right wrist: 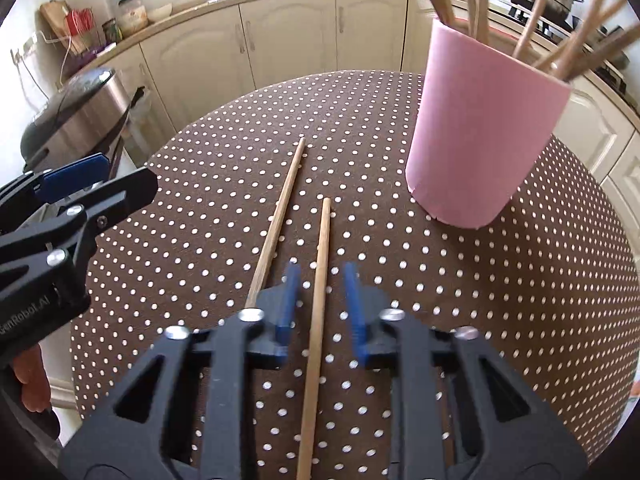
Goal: Organize utensils
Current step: 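Move both open tools back down to the last loose chopsticks, then close the right gripper on a chopstick while the left gripper grasps the last one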
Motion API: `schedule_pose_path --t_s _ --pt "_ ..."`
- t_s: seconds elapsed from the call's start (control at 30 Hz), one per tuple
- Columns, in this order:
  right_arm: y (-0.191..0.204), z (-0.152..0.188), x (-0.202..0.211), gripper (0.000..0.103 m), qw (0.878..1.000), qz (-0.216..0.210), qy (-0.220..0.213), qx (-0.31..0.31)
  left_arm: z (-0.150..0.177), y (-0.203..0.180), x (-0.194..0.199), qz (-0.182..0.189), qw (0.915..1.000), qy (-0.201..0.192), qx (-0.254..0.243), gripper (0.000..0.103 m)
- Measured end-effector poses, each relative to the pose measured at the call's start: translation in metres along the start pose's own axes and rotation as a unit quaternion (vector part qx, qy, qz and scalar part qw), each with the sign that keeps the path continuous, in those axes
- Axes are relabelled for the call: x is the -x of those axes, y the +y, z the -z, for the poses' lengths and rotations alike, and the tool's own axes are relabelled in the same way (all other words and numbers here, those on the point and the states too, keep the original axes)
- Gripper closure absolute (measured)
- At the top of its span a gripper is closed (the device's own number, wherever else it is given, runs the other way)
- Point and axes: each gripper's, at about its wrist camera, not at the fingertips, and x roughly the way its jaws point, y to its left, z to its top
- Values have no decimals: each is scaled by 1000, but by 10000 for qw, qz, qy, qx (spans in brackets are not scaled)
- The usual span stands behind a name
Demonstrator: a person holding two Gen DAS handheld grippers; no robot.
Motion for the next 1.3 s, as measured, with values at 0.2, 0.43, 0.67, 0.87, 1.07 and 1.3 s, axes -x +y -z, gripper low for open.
schedule_pose_path --t_s 0.2,0.43,0.67,0.87,1.07,1.3 --pt "2 -8 -8 97 10000 -68 2 45 -3 -1 -11 245 9994 203 142 42" --pt "-29 11 16 97 9993 -204 -254 -187 -10 -23 -42 593 9949 799 174 42" --pt "-53 19 31 97 9981 -286 -380 -393 -21 -49 -62 417 9931 1091 -94 42" --pt "-71 26 41 97 9970 -361 -466 -504 -29 -64 -77 316 9914 1240 -286 60" --pt "-84 28 52 97 9962 -374 -556 -563 -40 -72 -90 194 9904 1308 -403 82" --pt "-83 25 65 97 9956 -344 -658 -566 -41 -76 -93 428 9909 1204 -420 97"
